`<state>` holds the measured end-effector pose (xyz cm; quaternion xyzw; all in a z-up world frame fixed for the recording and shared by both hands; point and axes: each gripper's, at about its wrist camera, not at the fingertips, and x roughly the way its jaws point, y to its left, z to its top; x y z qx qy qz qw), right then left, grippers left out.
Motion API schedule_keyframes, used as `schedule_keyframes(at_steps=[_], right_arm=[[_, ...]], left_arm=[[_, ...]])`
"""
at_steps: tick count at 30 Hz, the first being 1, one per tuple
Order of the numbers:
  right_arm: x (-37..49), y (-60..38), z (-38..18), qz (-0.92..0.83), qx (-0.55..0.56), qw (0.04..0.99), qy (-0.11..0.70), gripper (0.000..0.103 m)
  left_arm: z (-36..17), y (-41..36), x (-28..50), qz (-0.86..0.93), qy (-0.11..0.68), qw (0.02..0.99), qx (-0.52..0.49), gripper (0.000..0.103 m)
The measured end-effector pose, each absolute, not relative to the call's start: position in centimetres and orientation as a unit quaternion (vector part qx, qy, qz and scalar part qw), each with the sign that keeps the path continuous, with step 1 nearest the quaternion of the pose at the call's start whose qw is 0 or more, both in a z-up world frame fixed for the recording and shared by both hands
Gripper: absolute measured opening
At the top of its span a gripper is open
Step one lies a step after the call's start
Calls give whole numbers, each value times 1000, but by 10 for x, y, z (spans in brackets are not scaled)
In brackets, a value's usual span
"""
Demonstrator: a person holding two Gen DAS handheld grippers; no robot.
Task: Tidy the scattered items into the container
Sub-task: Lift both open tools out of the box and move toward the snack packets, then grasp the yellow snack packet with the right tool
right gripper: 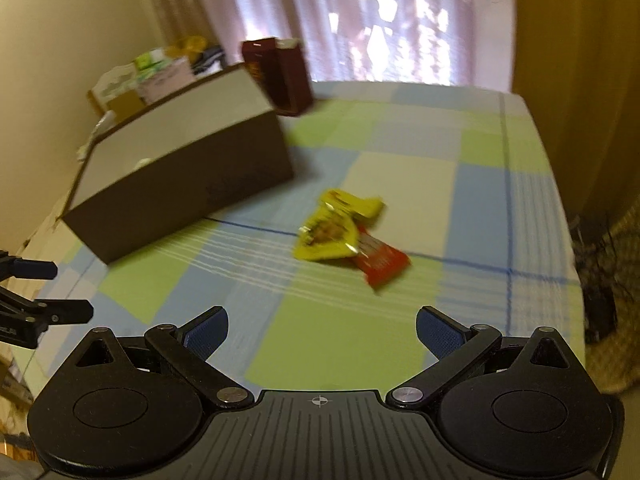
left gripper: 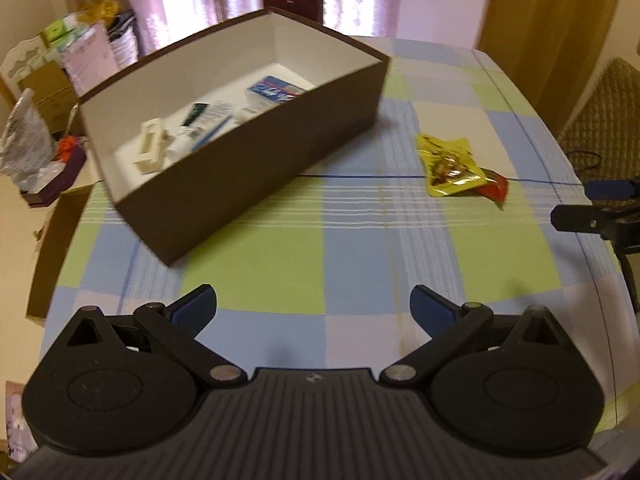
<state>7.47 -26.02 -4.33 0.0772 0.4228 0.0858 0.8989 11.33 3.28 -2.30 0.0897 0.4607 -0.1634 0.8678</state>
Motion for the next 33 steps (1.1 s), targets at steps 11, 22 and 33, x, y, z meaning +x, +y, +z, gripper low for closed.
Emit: schedule_keyframes(at_steps=[11, 22, 33], right_arm=[[73, -285, -65, 63, 101, 897, 426, 103], [136, -281, -79, 113, 137, 899, 399, 79], [215, -268, -104, 130, 167, 884, 417, 67]], left_arm=[[-34, 1, 128, -207, 453, 859, 115, 101], [-47, 13, 157, -188, 469, 855, 117, 100], [-68, 18, 199, -184, 493, 841, 121, 100]])
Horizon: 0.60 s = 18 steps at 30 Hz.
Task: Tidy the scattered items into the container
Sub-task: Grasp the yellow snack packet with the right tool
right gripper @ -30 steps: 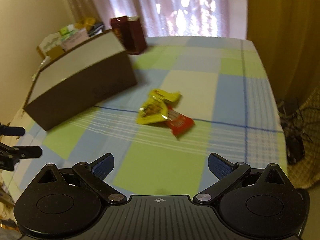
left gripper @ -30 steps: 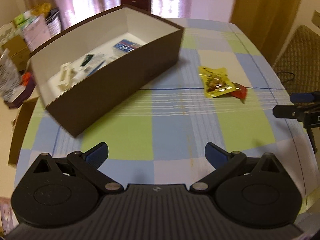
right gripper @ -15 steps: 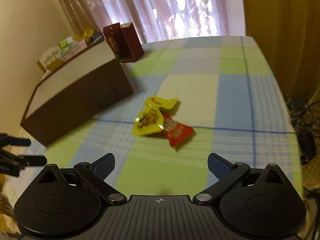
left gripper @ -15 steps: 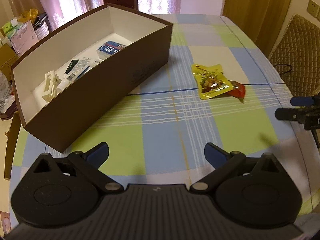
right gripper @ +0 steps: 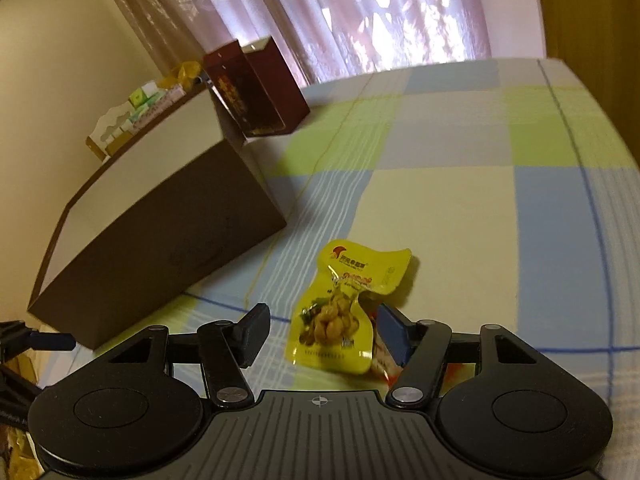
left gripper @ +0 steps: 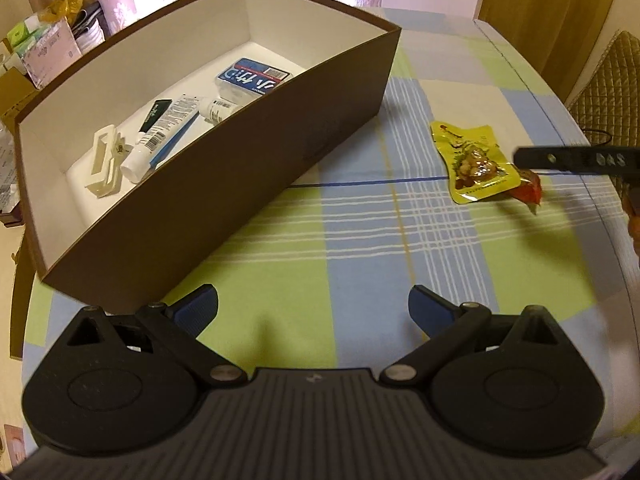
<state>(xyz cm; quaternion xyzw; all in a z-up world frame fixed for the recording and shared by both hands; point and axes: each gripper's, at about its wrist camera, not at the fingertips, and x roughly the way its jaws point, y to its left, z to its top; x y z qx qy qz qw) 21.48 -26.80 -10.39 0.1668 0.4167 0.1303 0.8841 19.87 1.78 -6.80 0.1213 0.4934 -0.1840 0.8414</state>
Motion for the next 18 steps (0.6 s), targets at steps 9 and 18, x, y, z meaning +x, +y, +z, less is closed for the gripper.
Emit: schedule_keyframes(at_steps=[9, 18], right_arm=[[249, -252, -126, 127, 160, 872, 445, 56], [243, -215, -129, 173, 79, 871, 452, 33]], left_arm=[[-78, 15, 226, -186, 501, 837, 119, 100], [-83, 22, 231, -168, 509, 836, 114, 100]])
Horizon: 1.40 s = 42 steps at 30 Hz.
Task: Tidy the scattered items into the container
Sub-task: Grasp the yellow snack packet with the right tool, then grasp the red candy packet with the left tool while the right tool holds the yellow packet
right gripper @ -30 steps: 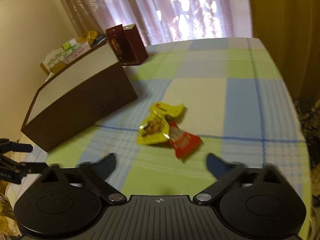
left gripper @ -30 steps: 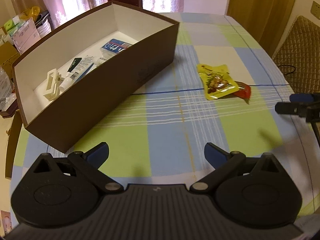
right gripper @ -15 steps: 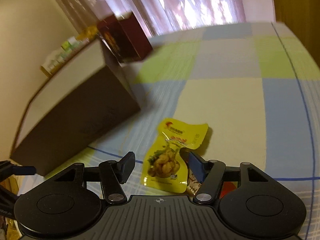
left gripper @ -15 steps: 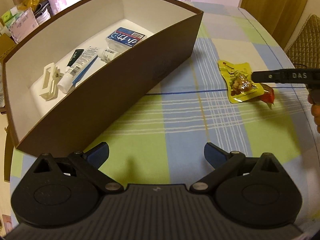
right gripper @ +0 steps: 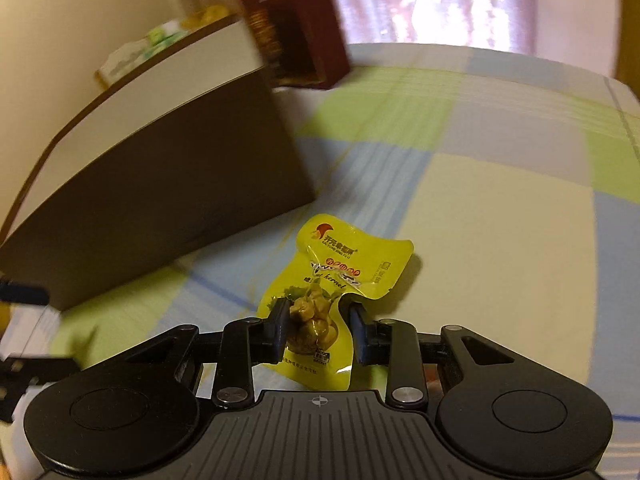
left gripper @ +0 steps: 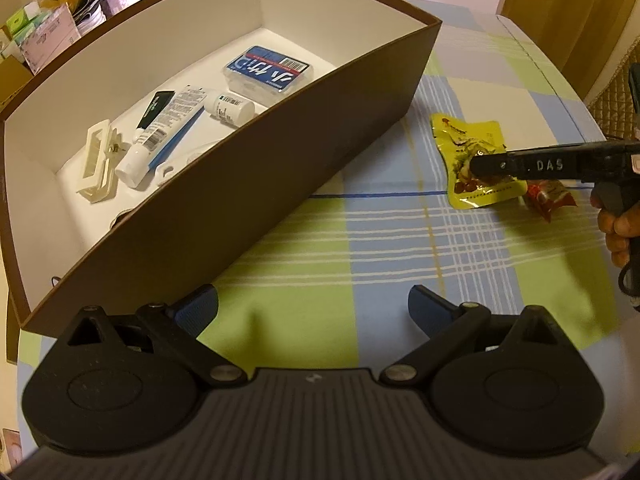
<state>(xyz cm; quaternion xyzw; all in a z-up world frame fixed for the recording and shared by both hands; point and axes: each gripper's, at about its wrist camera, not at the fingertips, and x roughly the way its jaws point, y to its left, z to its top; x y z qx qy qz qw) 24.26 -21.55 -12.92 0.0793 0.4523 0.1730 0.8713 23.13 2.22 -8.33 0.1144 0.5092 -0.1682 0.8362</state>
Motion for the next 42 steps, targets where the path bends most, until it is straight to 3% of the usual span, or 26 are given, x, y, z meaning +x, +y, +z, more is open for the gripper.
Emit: schedule_keyframes(at_steps=[20, 22, 27, 30, 35, 42], right_arm=[[108, -219, -121, 231, 69, 822, 516, 31], [102, -223, -119, 218, 78, 824, 517, 78], [92, -223, -116, 167, 114, 843, 499, 80], [95, -214, -118, 131, 115, 857, 485, 39], [99, -203, -119, 148, 76, 862, 479, 36], [74, -235, -110, 146, 143, 859, 470, 21]], left_arm=[[-80, 24, 195, -166, 510, 835, 122, 99], [-80, 23, 190, -168, 509, 836, 122, 99], [-80, 22, 179, -170, 507, 836, 124, 99], [-79, 23, 173, -171, 506, 836, 126, 99], [-80, 26, 165, -172, 505, 836, 131, 99], [-77, 17, 161, -187, 500, 834, 138, 99]])
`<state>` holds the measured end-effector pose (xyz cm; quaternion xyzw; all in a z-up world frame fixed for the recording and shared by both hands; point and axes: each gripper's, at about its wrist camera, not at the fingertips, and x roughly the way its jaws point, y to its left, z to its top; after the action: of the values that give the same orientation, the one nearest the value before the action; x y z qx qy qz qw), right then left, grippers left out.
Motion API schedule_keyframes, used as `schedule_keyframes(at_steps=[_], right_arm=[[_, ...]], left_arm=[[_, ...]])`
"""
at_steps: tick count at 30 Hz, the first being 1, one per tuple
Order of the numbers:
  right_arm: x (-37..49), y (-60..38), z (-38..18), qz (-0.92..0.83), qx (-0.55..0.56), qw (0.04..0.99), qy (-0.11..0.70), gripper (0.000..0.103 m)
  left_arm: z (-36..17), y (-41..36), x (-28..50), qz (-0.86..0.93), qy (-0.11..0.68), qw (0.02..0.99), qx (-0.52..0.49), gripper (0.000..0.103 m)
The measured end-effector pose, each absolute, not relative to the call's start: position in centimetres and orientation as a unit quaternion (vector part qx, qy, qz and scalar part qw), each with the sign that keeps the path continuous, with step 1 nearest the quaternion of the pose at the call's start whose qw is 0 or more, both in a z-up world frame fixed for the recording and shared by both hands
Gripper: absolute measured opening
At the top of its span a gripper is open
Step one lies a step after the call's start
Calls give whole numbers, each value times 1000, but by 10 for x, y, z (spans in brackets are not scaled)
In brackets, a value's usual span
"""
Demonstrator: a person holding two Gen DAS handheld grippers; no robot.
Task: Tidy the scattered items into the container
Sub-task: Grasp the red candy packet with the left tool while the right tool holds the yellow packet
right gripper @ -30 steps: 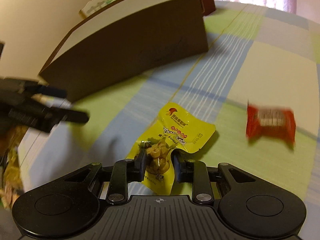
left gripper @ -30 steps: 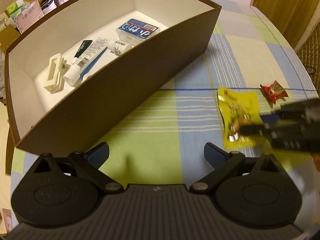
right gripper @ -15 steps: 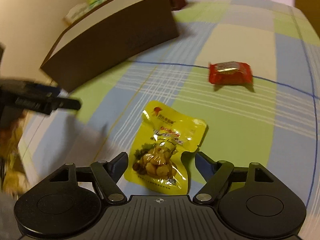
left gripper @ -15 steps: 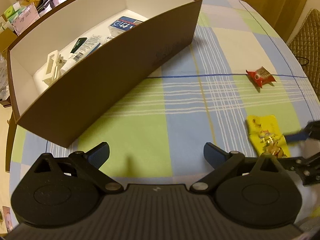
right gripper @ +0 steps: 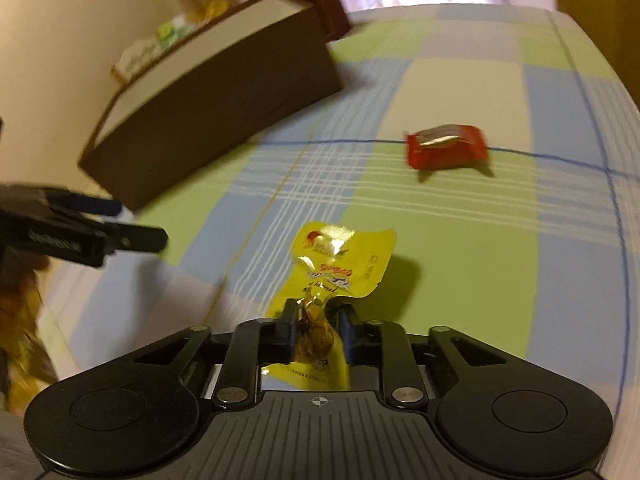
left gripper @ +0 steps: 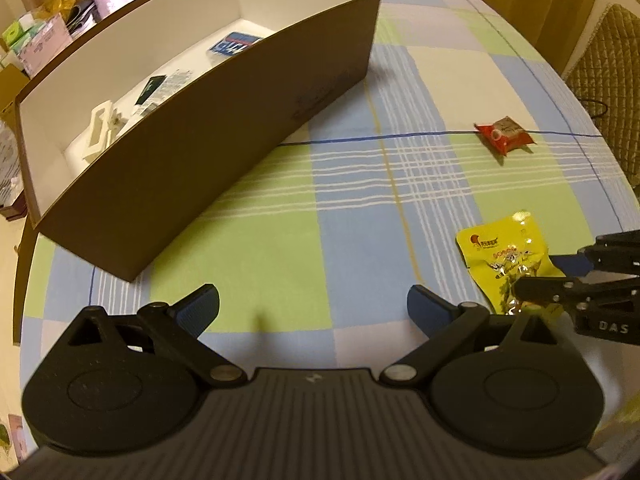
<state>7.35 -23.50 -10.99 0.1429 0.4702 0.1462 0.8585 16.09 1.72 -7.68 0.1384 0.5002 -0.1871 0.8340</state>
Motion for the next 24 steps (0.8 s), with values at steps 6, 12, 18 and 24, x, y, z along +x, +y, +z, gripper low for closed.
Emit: schedule_keyframes(at_steps=[6, 12, 18, 24], right_arm=[[49, -281, -98, 90, 189, 863, 460, 19], [25, -329, -96, 25, 249, 860, 445, 19], [11, -365, -99, -25, 294, 852, 433, 19], [6, -380, -101, -44, 319, 846, 425, 19]], left_arm=[[-78, -13, 164, -233, 490, 825, 158, 96], [-79, -63, 168, -319, 459, 809, 185, 94], [-79, -118, 181, -423, 403, 779, 227, 91], [-91, -159, 211, -498, 376, 735, 263, 80]])
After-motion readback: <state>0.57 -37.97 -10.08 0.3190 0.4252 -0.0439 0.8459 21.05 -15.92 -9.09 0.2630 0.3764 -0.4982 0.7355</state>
